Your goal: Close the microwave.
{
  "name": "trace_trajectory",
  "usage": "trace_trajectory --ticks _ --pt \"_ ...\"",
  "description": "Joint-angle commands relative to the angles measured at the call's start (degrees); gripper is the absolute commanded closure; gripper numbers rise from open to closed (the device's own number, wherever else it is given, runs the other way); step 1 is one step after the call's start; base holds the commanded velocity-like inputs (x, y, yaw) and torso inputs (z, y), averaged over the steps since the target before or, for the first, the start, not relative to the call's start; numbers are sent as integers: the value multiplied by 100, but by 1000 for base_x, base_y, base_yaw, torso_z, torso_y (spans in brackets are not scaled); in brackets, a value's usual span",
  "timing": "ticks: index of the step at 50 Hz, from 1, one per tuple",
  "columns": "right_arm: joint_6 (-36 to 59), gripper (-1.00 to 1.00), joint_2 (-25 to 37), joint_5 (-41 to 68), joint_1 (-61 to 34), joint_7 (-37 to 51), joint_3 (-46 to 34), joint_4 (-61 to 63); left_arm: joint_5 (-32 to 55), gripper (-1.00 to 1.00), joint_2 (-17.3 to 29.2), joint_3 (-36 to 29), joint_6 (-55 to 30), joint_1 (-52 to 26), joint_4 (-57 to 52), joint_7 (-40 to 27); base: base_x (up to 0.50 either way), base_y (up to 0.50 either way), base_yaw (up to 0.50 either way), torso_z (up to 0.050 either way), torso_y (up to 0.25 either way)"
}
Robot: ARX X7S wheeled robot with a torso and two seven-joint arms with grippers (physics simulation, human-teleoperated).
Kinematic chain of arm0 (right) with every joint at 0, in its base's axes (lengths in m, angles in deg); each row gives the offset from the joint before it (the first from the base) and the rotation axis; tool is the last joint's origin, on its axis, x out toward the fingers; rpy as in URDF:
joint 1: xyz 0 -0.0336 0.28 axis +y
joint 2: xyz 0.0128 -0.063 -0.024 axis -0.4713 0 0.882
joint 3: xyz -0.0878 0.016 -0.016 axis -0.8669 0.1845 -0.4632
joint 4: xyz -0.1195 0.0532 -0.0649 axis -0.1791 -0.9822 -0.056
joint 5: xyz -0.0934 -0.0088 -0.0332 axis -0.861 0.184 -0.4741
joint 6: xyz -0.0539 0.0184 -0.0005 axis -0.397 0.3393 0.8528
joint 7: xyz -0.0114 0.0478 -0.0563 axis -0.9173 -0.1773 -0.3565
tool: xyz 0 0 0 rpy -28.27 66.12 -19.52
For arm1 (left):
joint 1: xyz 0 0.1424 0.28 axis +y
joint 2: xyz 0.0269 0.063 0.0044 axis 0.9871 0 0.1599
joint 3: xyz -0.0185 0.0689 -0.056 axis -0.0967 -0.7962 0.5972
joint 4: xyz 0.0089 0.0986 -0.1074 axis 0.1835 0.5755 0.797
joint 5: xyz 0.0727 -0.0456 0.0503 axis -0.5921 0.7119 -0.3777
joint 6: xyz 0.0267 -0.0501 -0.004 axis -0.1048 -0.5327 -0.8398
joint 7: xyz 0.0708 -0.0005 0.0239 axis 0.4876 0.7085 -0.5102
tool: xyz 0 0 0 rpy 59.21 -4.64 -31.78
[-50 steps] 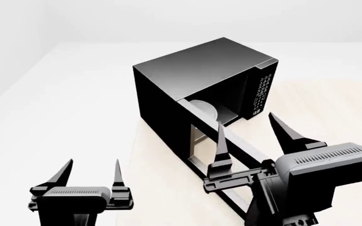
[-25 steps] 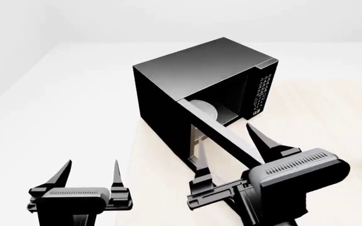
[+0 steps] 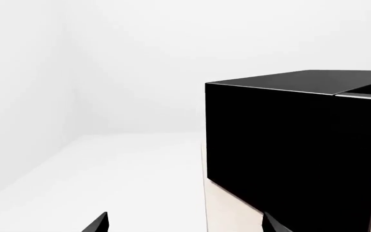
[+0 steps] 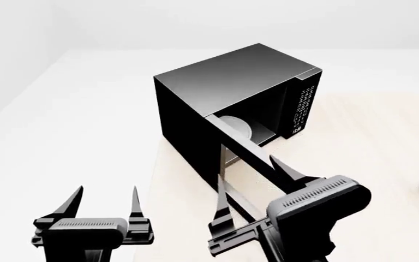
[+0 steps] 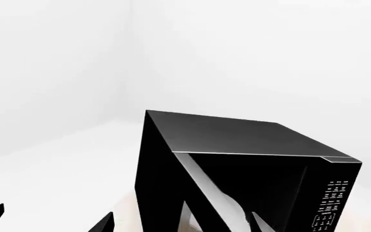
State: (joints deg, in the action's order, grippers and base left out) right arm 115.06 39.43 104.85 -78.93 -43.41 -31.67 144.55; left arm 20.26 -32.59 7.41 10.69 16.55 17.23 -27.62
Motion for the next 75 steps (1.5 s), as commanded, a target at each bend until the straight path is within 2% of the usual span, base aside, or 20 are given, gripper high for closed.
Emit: trace_trajectory --ticks 1,17,75 --pt "61 -100 33 94 -60 21 -114 -127 8 -100 9 -31 -17 -36 13 -16 0 0 0 0 0" --pt "61 -100 69 55 -66 27 -398 -211 9 -100 11 -62 33 -68 100 -24 0 0 0 0 0" --pt "-172 -100 6 -52 25 -95 -618 -1250 47 -100 82 -154 25 -73 59 -132 0 0 0 0 0"
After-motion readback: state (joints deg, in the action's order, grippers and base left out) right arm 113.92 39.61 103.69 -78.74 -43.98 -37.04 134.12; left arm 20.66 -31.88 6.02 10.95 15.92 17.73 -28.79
